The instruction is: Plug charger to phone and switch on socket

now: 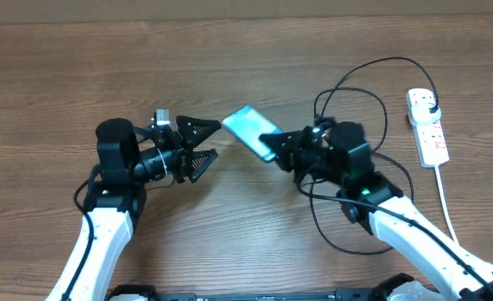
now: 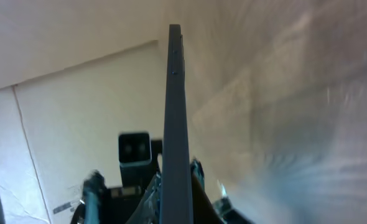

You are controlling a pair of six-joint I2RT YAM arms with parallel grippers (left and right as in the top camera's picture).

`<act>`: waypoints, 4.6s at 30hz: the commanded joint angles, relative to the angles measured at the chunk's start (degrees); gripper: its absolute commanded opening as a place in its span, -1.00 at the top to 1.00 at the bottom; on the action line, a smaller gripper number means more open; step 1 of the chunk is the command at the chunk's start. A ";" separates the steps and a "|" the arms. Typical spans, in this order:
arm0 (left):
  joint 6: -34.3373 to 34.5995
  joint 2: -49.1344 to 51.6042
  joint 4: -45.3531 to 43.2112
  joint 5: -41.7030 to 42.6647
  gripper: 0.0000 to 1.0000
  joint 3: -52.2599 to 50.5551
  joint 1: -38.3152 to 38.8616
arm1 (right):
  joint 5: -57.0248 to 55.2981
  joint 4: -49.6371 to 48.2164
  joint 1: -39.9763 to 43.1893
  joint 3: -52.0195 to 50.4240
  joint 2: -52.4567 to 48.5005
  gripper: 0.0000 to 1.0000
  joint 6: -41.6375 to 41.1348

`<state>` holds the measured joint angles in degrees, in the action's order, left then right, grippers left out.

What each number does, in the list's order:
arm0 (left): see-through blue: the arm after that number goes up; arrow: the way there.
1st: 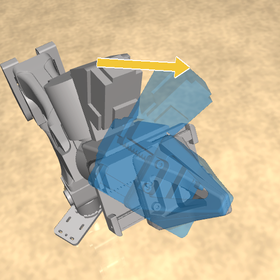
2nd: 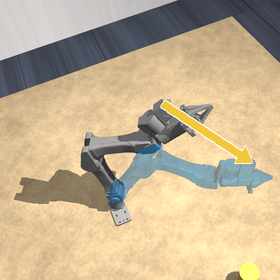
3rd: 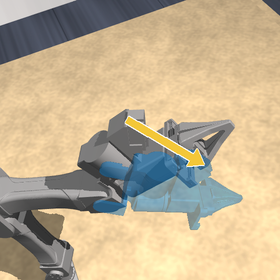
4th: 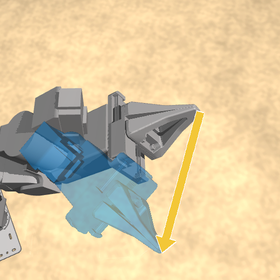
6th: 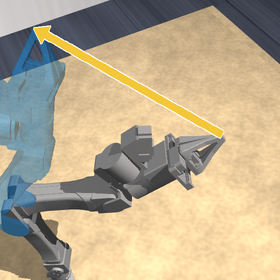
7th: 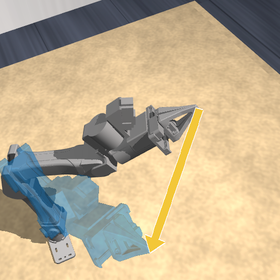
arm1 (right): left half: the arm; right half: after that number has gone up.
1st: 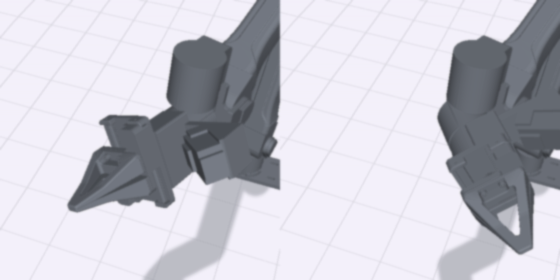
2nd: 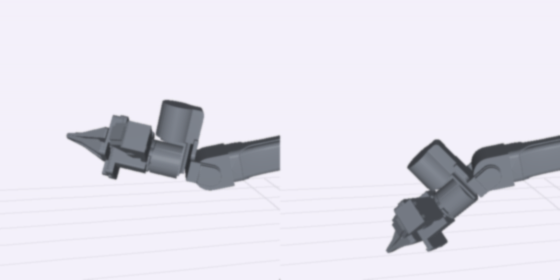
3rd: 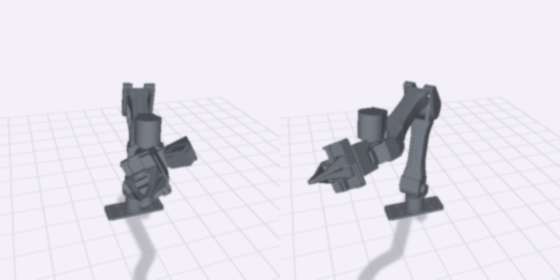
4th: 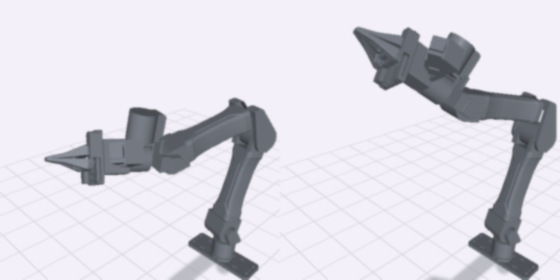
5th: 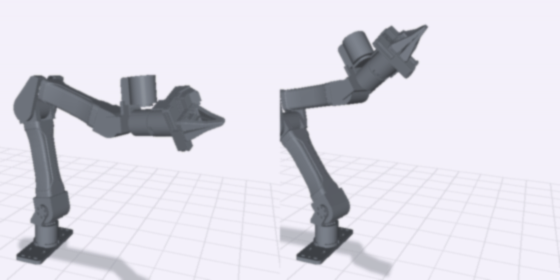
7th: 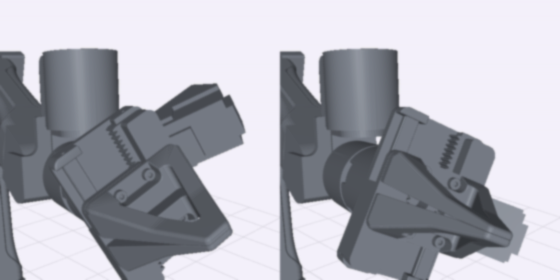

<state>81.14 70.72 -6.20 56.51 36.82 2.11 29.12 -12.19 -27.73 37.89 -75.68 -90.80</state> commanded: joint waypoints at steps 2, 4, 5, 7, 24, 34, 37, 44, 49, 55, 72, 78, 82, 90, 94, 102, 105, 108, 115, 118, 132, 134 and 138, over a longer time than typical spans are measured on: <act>10.25 1.18 -0.72 3.28 -0.83 -0.28 0.59 | -3.82 -1.44 -3.87 0.63 -0.92 0.93 -9.05; 10.40 1.18 -0.72 3.28 -0.82 -0.28 0.94 | -5.68 -1.92 -5.29 0.63 -1.03 0.93 -9.73; 10.40 1.18 -0.70 3.34 -0.81 -0.28 0.96 | -6.21 -2.54 -5.70 0.63 -1.03 0.93 -9.73; 10.40 1.18 -0.68 3.37 -0.75 -0.28 1.09 | -6.38 -4.35 -6.49 0.63 -1.03 0.93 -9.70; 13.84 1.18 -0.46 2.43 -0.31 -0.28 1.33 | -5.40 -7.26 -12.02 0.63 -1.03 0.93 -7.28; 13.92 1.18 -0.44 -1.20 0.14 -0.28 1.36 | -3.93 -9.42 -12.07 0.63 -1.01 0.93 -6.23; 15.06 1.18 -0.44 -1.66 0.22 -0.28 1.36 | -3.58 -10.73 -12.11 0.63 -1.01 0.93 -6.25; 15.78 1.18 -0.48 -2.08 0.65 -0.28 1.36 | -3.63 -10.69 -12.13 0.63 -1.01 0.93 -6.69; 15.80 1.18 -0.52 -1.79 0.70 -0.28 1.42 | -3.63 -10.69 -12.13 0.63 -1.01 0.93 -6.69; 17.94 1.18 -1.73 -1.66 0.71 -0.28 2.99 | -5.14 -10.67 -12.13 0.63 -1.01 0.93 -6.67; 2.08 1.18 3.23 -13.25 0.92 -0.28 3.52 | -13.62 10.95 -12.11 0.63 -1.03 -0.63 -6.19; -0.13 1.18 17.88 -18.18 0.91 -0.31 3.52 | -31.74 29.00 -12.11 0.63 -1.03 -1.00 -4.61; -2.45 1.18 19.28 -17.79 0.92 -0.31 3.54 | -45.62 32.06 -11.87 0.98 -1.01 -0.98 12.17; -3.43 1.18 19.47 -18.05 0.91 -0.31 3.54 | -43.87 47.34 -1.66 13.81 -1.03 -0.65 27.58; -3.43 1.18 19.47 -18.14 0.92 -0.31 3.54 | -43.82 54.03 5.53 19.37 -2.34 -0.58 30.32; -3.43 1.18 19.47 -17.92 0.91 -0.28 3.56 | -38.95 57.64 17.33 28.85 -15.30 -0.50 40.83; -3.45 1.18 19.47 -17.42 0.91 -0.31 3.56 | -38.93 58.84 18.91 32.09 -20.68 -0.40 42.21; -3.48 1.18 19.47 -16.83 0.91 -0.31 3.56 | -39.10 58.51 19.56 34.10 -25.49 -0.34 42.71; -3.48 1.18 19.47 -16.63 0.88 -0.31 3.56 | -38.47 55.78 19.54 34.23 -31.69 -0.26 42.66; -3.69 1.18 19.47 -16.61 0.87 -0.31 3.56 | -38.49 53.92 19.56 34.23 -32.15 -0.25 42.66; -4.09 1.18 19.47 -16.46 0.85 -0.31 3.56 | -39.43 55.60 19.54 34.18 -37.46 -0.19 42.47; -4.09 1.18 19.47 -16.48 0.85 -0.28 3.56 | -39.32 56.06 19.54 34.18 -37.77 -0.19 42.47; -4.09 1.18 19.47 -16.48 0.85 -0.31 3.56 | -36.39 55.76 19.54 34.18 -37.88 -0.06 42.47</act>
<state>77.95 72.38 13.76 38.13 35.77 5.91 -9.82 43.62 -8.34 71.26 -112.14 -48.23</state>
